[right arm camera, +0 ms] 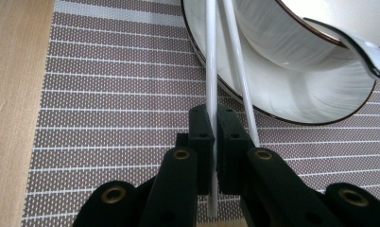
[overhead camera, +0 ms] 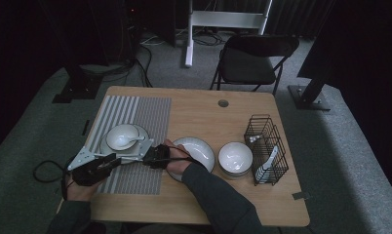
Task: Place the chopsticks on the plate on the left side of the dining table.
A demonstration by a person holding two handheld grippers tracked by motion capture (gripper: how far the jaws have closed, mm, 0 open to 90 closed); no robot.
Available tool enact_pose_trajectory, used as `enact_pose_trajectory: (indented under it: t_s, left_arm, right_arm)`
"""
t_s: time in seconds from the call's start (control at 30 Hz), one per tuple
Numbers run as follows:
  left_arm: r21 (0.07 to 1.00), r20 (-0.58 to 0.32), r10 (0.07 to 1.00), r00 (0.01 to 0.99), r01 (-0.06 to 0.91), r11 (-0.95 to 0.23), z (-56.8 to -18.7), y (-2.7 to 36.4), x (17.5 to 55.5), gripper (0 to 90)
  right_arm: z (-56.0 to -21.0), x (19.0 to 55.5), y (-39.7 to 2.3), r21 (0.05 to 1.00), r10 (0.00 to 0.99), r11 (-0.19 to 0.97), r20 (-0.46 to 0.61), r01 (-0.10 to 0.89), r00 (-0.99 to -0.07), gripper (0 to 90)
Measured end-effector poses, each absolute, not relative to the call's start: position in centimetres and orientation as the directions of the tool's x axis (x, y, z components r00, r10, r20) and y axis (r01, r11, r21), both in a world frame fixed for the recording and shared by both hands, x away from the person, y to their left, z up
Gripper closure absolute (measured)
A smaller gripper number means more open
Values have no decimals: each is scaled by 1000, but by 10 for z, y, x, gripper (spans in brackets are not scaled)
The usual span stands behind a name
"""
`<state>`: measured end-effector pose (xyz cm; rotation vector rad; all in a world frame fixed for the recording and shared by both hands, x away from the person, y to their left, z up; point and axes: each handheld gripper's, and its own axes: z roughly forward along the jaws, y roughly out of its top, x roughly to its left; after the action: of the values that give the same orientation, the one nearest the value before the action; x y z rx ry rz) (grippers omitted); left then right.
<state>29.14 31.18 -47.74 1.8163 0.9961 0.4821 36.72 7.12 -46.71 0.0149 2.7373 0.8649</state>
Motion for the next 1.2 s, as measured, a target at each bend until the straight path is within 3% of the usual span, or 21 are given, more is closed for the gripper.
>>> enact_pose_trajectory:
  t_s: [1.2]
  left_arm:
    - [841,-144,795,589,497,-216,-506,300,302,696]
  right_arm:
    - [-477,372,74,533,68,843,-238,-72,-969,864]
